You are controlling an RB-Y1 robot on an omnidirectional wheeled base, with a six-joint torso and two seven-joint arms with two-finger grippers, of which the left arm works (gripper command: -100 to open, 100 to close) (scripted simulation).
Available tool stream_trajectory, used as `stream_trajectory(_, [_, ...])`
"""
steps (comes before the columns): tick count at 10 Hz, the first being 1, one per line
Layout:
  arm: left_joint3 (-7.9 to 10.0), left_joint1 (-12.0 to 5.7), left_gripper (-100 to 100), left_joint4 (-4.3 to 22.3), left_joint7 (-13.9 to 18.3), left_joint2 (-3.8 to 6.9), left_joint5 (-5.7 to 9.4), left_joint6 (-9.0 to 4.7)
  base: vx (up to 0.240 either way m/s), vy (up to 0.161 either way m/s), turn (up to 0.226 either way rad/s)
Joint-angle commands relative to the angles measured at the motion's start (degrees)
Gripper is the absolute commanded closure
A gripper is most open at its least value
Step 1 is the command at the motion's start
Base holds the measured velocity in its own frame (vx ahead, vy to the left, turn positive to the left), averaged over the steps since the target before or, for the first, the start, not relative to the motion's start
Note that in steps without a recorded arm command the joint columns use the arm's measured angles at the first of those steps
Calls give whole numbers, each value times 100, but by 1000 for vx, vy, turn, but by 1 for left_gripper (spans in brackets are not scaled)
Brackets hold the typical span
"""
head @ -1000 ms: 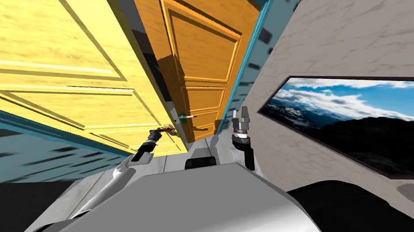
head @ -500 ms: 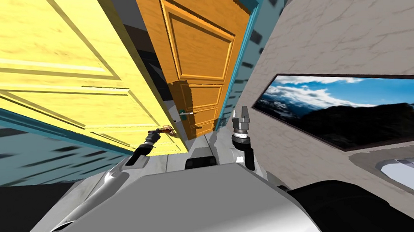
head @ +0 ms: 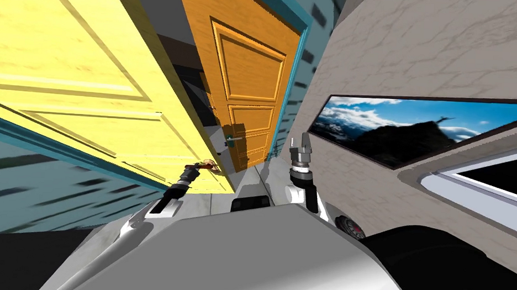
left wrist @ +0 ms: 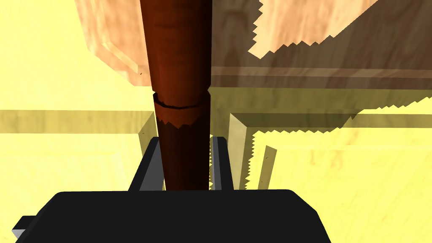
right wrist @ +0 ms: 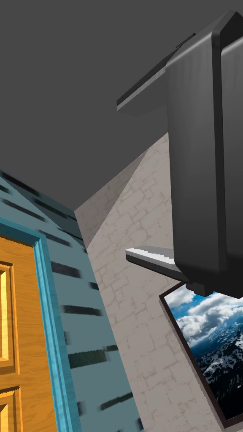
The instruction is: Pull the door open
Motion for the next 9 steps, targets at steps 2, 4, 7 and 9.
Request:
stream_trajectory(2, [-101, 103, 100, 6, 107, 128, -5, -228, -205, 67, -163])
stream_trajectory(4, [-183, 188, 100, 11, 194, 232, -9, -414, -221, 134, -160])
stream_trajectory(7, [-303, 311, 100, 18, 321, 384, -15, -686, -206, 76, -136])
stream_trajectory(9, [-366, 375, 100, 22, 388, 464, -18, -829, -192, 108, -122])
